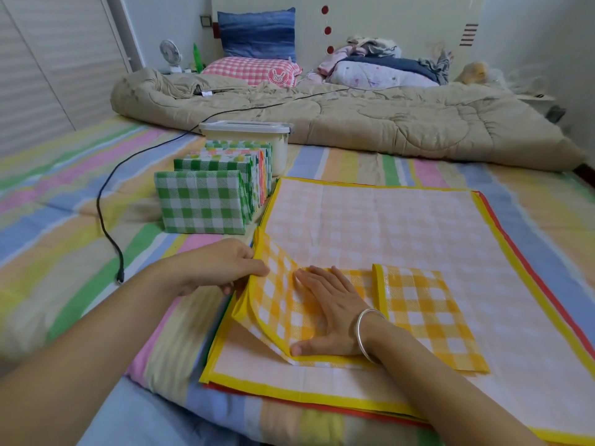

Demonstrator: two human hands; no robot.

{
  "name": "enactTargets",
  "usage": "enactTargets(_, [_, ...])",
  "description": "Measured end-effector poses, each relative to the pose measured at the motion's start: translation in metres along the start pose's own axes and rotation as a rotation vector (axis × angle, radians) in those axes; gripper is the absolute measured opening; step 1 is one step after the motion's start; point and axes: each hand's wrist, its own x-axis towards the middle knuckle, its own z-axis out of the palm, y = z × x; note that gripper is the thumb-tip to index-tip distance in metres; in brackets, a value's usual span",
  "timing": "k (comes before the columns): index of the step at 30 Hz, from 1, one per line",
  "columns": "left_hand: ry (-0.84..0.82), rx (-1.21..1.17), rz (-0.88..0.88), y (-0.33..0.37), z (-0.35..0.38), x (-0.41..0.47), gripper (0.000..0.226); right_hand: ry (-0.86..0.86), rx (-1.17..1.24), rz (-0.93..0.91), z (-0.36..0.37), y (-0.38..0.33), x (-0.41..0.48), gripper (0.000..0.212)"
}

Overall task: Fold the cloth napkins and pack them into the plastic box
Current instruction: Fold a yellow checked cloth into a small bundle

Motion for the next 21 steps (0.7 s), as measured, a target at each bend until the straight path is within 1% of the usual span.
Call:
enactTargets(3, [-0.032,-0.075,0.074,0.022,0.015,0.000,0.041,-0.031,0.034,0.023,-0.005,-0.004,-0.002,0.139])
enactTargets(4, [-0.048,-0.112,0.092,0.028,0.020,0.001,0.040,-0.032,0.085,0.042,-0.007,-0.005,-0.004,0.137])
enactTargets(5, [-0.063,-0.150,0.105,0.034,0.025,0.003,0.039,-0.025,0.181,0.080,-0.010,-0.006,-0.005,0.130])
enactTargets(7, [-0.080,-0.208,0.122,0.043,0.036,0.007,0.039,0.067,0.544,0.153,-0.017,-0.006,-0.006,0.103])
enactTargets(9, [-0.098,-0.219,0.132,0.050,0.047,0.013,0.035,0.300,0.914,0.184,-0.028,-0.003,-0.005,0.064])
enactTargets(10, [-0.115,-0.213,0.134,0.053,0.053,0.016,0.031,0.439,1.013,0.230,-0.036,0.001,-0.004,0.046])
enactTargets(11, [-0.134,-0.203,0.134,0.057,0.059,0.018,0.029,0.554,1.038,0.318,-0.046,0.006,-0.006,0.036])
enactTargets(12, [-0.150,-0.192,0.134,0.060,0.065,0.021,0.030,0.642,0.989,0.416,-0.056,0.013,-0.010,0.031])
enactTargets(13, [-0.161,-0.179,0.134,0.063,0.071,0.024,0.033,0.695,0.864,0.512,-0.065,0.019,-0.015,0.026])
enactTargets(14, [-0.169,-0.165,0.137,0.066,0.076,0.026,0.037,0.689,0.690,0.593,-0.072,0.028,-0.020,0.020])
enactTargets(15, [-0.168,-0.147,0.140,0.069,0.083,0.029,0.042,0.624,0.511,0.664,-0.076,0.037,-0.027,0.019])
enactTargets(16, [-0.156,-0.124,0.146,0.071,0.089,0.032,0.046,0.535,0.362,0.726,-0.076,0.042,-0.032,0.026])
enactTargets(17, [-0.139,-0.089,0.152,0.073,0.096,0.034,0.049,0.437,0.287,0.765,-0.074,0.048,-0.036,0.036])
enactTargets(18, [-0.119,-0.040,0.159,0.074,0.103,0.037,0.051,0.361,0.304,0.781,-0.071,0.052,-0.039,0.045])
enactTargets(19, [-0.103,0.017,0.165,0.075,0.110,0.040,0.052,0.307,0.396,0.781,-0.066,0.054,-0.040,0.049])
enactTargets(20, [-0.096,0.074,0.167,0.075,0.116,0.042,0.052,0.275,0.501,0.778,-0.062,0.054,-0.042,0.051])
enactTargets(21, [-0.095,0.122,0.167,0.075,0.121,0.043,0.050,0.266,0.548,0.775,-0.057,0.054,-0.042,0.052])
